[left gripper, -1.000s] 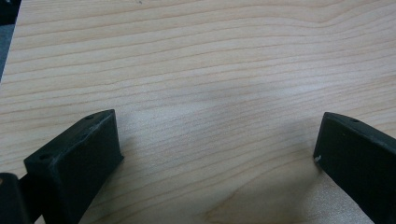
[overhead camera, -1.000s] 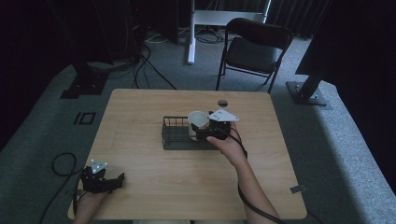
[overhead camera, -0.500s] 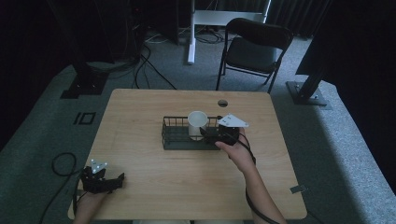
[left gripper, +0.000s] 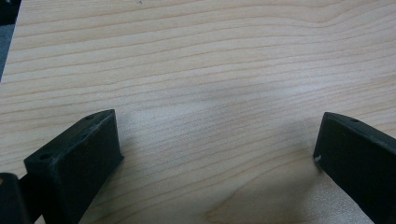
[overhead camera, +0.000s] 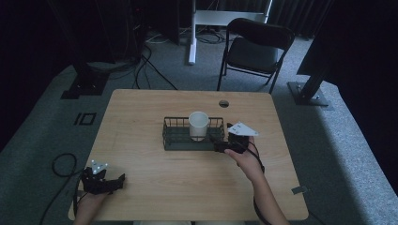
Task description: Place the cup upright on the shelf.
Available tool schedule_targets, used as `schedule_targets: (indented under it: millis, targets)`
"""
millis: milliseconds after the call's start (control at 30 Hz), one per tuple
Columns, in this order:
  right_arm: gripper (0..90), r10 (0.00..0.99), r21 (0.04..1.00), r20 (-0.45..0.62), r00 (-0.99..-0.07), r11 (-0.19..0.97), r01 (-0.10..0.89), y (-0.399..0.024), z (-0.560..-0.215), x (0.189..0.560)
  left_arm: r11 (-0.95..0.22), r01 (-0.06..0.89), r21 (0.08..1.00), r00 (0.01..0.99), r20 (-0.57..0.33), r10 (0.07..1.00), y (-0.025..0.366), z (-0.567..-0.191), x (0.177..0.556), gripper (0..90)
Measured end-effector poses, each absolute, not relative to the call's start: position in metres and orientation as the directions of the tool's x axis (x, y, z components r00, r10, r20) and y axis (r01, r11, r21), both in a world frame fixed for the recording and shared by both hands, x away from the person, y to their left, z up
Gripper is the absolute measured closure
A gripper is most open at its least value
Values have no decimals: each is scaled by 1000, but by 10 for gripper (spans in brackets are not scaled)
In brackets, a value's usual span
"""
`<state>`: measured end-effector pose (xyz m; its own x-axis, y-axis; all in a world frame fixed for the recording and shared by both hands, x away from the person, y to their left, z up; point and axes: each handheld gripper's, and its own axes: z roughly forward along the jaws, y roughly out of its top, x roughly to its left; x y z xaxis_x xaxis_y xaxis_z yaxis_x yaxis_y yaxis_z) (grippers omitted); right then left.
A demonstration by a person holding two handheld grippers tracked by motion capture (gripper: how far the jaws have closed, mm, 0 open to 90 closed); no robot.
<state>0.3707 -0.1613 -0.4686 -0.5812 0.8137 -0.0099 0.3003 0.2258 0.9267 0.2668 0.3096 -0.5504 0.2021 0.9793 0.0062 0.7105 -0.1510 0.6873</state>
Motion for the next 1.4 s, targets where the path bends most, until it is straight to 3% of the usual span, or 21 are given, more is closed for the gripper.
schedule_targets:
  millis: [900,1400]
  targets:
    - [125,839,885,35,-543,226,408,-202,-517,351,-151,710,688,202,6,979,310,-550,267,7]
    - [126,894,867,41,-447,191,461,-231,-532,346,-153,710,687,203,8,979,310,-550,267,7]
